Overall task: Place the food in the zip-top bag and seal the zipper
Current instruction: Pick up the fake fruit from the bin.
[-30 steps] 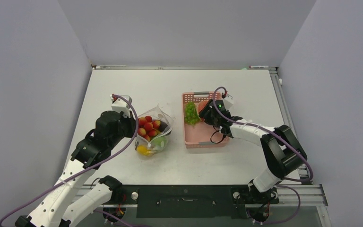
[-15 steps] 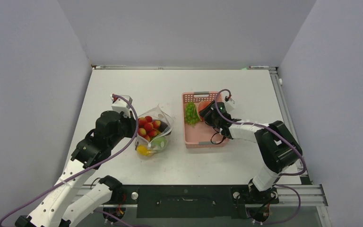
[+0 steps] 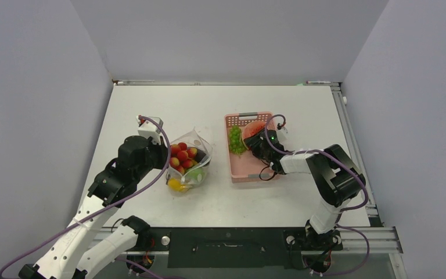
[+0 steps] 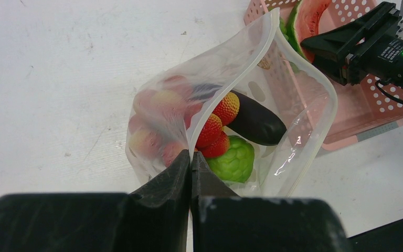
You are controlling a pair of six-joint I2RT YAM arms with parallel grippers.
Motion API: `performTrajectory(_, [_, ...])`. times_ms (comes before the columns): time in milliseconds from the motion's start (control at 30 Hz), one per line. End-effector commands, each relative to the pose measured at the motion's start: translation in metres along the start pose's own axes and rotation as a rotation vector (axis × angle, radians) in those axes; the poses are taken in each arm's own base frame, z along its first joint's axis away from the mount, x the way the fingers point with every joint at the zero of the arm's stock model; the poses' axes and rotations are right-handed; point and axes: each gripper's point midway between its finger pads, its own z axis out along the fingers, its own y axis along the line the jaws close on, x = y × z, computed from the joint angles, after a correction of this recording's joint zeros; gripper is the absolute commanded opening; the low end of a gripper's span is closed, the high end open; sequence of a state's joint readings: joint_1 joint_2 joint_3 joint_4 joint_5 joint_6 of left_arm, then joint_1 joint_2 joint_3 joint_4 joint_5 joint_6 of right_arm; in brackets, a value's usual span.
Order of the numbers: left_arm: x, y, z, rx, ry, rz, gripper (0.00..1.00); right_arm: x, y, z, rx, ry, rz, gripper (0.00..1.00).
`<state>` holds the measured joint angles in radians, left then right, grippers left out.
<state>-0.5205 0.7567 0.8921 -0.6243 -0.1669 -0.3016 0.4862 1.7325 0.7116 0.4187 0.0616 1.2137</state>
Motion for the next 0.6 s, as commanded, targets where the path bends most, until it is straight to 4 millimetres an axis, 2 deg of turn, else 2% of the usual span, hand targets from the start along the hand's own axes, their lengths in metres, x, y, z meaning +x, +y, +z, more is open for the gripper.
performTrajectory(0, [-0.017,-0.006,0.001,0.029,-0.060,0.000,0.00,-0.012,0.012,0.001,-0.068,-0.042,0.052,0.38])
performTrajectory(467, [-0.016,-0.006,0.001,0.026,-0.058,0.001,0.00,-0.024,0.023,-0.006,-0.107,-0.083,0.026,0.06])
performTrajectory(567, [-0.016,-0.006,0.001,0.027,-0.059,0.000,0.00,-0.026,0.027,-0.011,-0.122,-0.091,0.005,0.05])
